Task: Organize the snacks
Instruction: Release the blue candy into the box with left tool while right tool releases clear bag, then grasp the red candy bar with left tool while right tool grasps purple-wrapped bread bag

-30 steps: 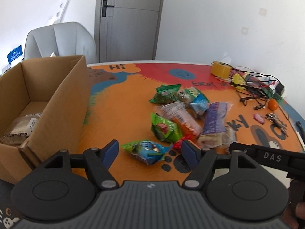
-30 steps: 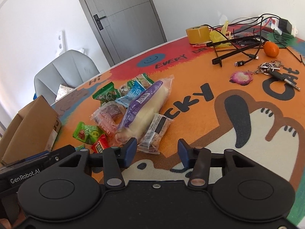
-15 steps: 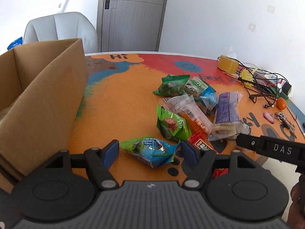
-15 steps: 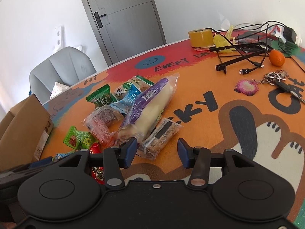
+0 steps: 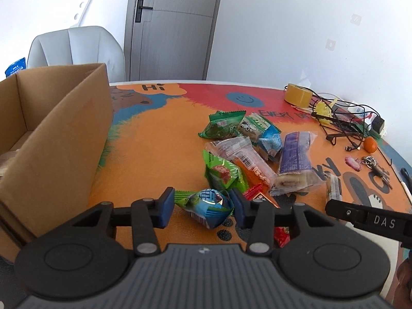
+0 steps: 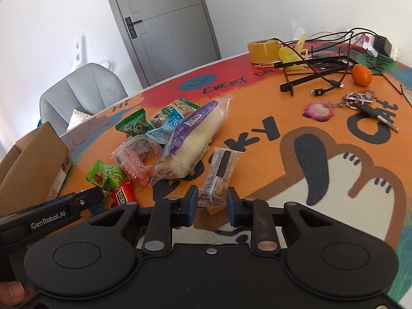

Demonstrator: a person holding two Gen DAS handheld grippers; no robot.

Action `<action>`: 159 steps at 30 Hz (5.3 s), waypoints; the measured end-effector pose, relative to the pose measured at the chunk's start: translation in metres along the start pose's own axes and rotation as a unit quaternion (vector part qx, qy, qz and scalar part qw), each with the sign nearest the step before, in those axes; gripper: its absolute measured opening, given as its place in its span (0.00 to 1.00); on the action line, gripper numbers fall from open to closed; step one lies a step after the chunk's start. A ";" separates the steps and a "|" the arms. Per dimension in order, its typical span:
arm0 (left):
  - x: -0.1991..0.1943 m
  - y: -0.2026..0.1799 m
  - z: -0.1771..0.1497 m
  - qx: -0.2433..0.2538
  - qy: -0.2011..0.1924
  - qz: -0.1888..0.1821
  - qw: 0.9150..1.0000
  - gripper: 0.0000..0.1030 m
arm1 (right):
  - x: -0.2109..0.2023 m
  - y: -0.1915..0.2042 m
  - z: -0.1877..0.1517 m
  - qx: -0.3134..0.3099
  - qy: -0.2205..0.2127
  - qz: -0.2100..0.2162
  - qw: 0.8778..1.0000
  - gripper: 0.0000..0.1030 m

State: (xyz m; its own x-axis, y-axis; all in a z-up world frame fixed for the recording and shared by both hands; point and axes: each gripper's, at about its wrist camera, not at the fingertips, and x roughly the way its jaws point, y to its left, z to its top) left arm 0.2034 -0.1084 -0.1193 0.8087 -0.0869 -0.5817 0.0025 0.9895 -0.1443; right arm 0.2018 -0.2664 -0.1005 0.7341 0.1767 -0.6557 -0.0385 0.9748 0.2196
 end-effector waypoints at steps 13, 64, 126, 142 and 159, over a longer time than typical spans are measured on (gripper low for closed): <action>-0.038 0.003 0.006 -0.003 -0.049 -0.007 0.999 0.39 | -0.028 0.013 0.006 0.000 -0.036 0.014 0.999 0.23; -0.138 0.147 0.036 -0.097 -0.119 0.099 0.983 0.22 | -0.038 0.209 0.007 -0.128 -0.046 0.174 0.975 0.23; -0.121 0.034 0.026 -0.039 -0.107 0.042 0.993 0.92 | -0.078 0.054 0.013 -0.045 -0.085 0.033 0.995 0.97; -0.061 -0.014 0.017 -0.052 -0.048 0.031 0.997 0.92 | -0.057 -0.004 0.014 0.019 -0.071 0.046 0.996 0.78; 0.001 -0.049 0.001 -0.079 0.007 0.042 0.996 0.87 | -0.009 -0.050 0.022 0.088 -0.044 0.095 0.991 0.71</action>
State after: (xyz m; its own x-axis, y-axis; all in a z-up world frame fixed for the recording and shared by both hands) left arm 0.2049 -0.1574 -0.1121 0.7934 -0.0080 -0.6086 -0.1582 0.9628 -0.2188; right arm 0.2123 -0.3199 -0.0898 0.7812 0.3350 -0.5268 -0.0682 0.8846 0.4614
